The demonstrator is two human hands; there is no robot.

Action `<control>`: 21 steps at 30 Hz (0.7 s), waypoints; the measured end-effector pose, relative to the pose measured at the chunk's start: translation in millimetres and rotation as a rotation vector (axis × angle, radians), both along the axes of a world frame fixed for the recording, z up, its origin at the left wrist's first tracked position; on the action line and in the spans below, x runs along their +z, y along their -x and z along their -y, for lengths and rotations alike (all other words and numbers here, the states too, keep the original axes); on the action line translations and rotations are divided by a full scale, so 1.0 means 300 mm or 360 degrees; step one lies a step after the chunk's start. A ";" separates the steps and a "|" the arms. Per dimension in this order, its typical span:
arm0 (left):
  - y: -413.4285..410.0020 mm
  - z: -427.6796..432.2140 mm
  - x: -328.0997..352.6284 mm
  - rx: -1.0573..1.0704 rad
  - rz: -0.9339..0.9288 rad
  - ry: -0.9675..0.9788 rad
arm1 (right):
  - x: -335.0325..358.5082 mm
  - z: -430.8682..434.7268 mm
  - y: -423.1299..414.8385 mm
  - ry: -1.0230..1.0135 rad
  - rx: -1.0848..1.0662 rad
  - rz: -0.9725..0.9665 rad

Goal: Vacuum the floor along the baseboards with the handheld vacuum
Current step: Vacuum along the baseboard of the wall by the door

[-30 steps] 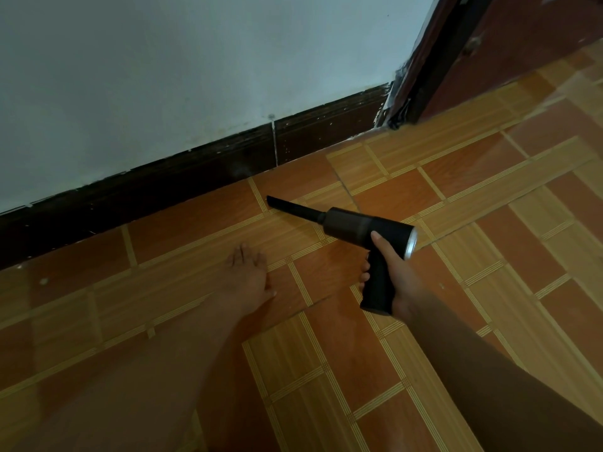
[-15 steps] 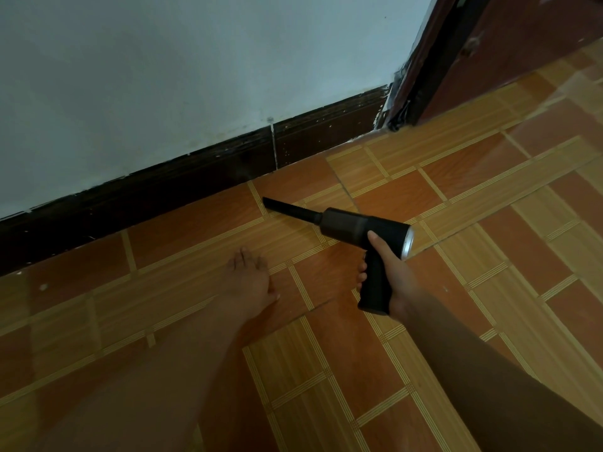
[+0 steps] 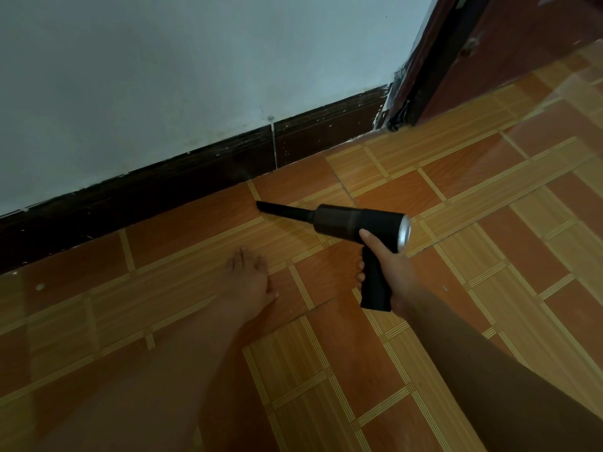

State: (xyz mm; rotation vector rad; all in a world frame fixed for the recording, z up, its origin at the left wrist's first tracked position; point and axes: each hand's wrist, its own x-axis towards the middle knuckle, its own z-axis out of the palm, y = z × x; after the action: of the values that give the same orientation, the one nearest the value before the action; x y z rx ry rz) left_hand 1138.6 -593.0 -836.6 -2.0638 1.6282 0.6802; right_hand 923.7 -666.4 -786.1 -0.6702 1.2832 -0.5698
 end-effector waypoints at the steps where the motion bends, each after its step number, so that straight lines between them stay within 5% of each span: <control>1: -0.001 0.000 -0.002 0.0000 0.0005 0.0000 | 0.005 0.000 -0.001 0.0027 0.0015 -0.0021; 21: 0.000 -0.002 -0.003 0.0029 -0.0089 0.0215 | 0.026 0.013 -0.046 0.0355 -0.0058 -0.0175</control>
State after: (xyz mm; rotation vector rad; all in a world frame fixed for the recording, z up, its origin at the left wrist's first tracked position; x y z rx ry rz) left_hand 1138.7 -592.5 -837.3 -2.1745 1.7317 0.6556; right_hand 937.5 -670.3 -778.2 -0.8745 1.3480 -0.7210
